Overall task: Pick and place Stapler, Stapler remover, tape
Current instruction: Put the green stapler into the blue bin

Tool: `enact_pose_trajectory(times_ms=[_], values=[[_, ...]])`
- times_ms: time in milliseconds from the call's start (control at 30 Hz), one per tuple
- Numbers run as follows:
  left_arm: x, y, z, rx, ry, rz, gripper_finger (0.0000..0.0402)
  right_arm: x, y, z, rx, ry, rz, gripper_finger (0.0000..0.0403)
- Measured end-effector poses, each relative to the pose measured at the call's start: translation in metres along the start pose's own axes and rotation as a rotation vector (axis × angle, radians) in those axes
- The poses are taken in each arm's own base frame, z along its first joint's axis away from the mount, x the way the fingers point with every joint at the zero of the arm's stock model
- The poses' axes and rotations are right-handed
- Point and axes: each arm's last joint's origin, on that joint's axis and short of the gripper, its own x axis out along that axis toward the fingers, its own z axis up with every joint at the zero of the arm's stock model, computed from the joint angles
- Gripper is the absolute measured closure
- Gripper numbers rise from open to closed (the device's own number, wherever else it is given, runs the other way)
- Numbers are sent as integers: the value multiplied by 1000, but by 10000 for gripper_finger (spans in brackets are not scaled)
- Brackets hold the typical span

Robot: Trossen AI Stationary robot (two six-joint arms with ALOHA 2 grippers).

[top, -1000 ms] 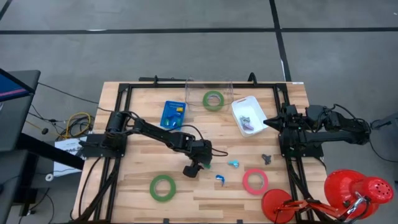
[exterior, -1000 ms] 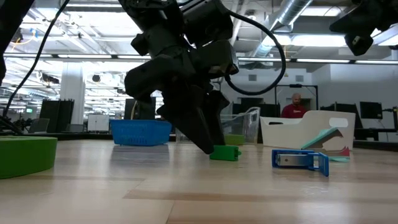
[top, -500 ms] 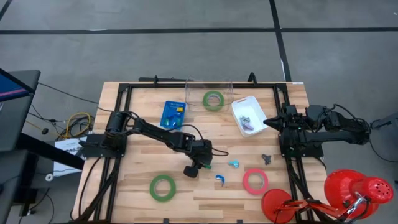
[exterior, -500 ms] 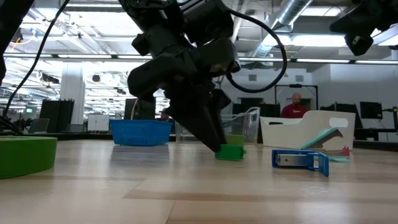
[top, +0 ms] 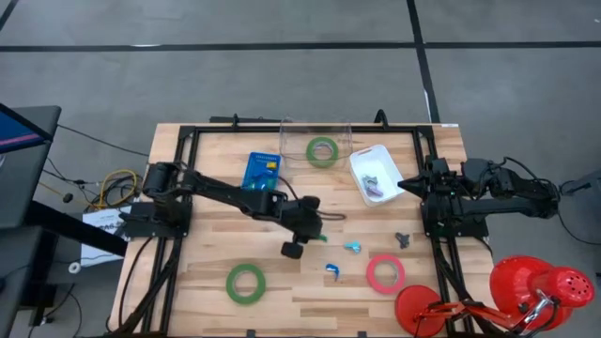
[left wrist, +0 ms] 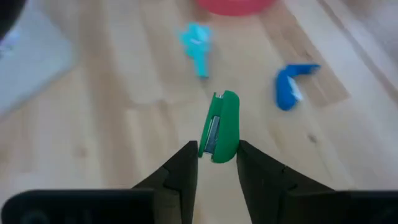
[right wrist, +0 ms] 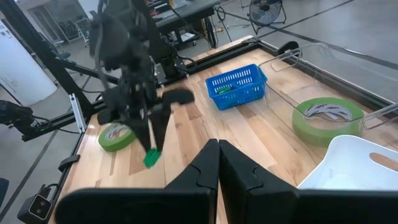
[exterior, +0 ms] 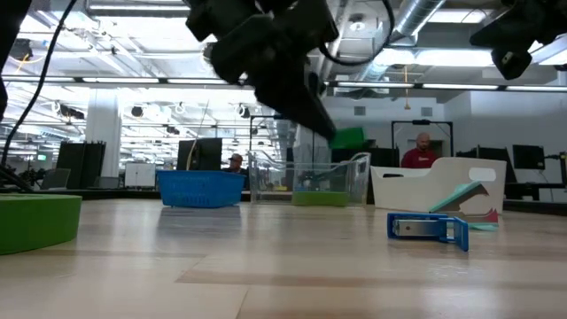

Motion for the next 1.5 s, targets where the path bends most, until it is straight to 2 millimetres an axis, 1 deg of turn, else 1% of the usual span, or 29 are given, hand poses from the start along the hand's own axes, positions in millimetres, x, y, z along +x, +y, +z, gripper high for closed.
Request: enact_pose_trajectory(times_ms=[167,333,600,767,933,1033,1133,1200,1300,1433,1500], values=[[-25,21,6,-35,-44,74,303,0,0,-1,-1,6,-2,403],[-48,42,3,-139,-34,139,303,0,0,-1,-1,6,-2,403],[-90,69,-17,-226,116,232,303,0,0,-1,-2,11,-4,403],[-120,86,-32,-283,202,329,303,0,0,-1,-2,13,-5,403],[-146,104,-42,-345,205,412,303,0,0,-1,-2,14,-5,403],[-158,115,-48,-385,195,449,303,0,0,-1,-2,14,-5,403],[-165,125,-55,-446,189,481,303,0,0,-1,-2,14,-5,403],[-165,129,-64,-497,201,495,303,0,0,-1,-2,14,-5,403],[-158,130,-87,-582,262,496,303,0,0,-1,-2,14,-5,403],[-146,123,-113,-680,327,490,303,0,-1,-1,-2,14,-5,403],[-140,119,-122,-716,355,484,303,0,-1,-1,-2,14,-5,403]])
